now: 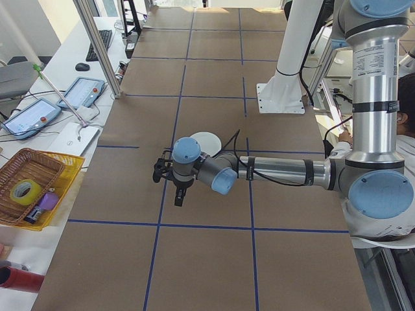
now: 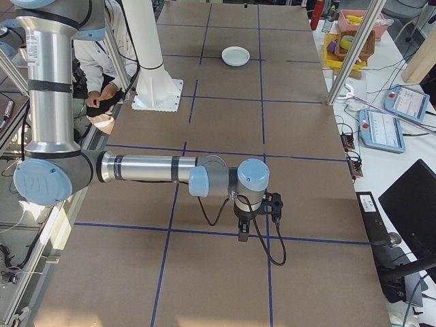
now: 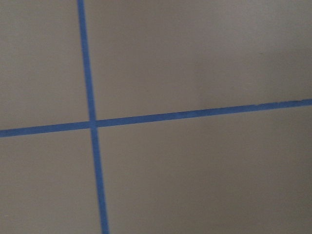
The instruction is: Stack plate in center
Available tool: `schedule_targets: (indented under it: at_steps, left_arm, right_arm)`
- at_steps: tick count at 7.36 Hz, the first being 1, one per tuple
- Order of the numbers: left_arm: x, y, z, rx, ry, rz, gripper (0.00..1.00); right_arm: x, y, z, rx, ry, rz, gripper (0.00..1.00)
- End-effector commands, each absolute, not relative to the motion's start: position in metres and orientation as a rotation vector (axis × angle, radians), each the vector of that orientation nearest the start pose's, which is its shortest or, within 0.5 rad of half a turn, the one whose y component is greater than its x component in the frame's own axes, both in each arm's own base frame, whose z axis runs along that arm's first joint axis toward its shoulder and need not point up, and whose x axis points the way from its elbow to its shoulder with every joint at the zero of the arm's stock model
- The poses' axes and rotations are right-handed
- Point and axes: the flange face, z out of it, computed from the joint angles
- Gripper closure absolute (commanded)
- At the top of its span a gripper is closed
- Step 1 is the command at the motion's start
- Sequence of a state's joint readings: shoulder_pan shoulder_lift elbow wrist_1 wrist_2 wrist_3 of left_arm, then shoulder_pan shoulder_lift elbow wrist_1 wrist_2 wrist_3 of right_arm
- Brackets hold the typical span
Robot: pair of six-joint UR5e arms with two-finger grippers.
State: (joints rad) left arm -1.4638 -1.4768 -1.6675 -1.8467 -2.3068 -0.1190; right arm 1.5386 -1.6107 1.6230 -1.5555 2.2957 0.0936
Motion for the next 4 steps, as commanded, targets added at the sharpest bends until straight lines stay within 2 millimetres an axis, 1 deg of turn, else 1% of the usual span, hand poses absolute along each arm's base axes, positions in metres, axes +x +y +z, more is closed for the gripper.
schedule_targets:
  at_steps: [1,2,4]
  left_arm:
    - [-0.0520,-0.4568,0.6515,0.078,0.740,0.099,0.00]
    - [-0.0603,-0.4526,0.6544,0.079,0.741,0.083,0.00]
    - [-0.0611,-0.4536,0.6541,0.080,0.732,0.077,0.00]
  right_arm:
    - [0.0519,-0.4789,0.6542,-0.019,-0.724,0.049,0.00]
    - [0.0527,-0.4788,0.6542,-0.019,-0.724,0.050,0.00]
    - [0.0518,-0.4789,0.6541,-0.019,-0.726,0.049,0.00]
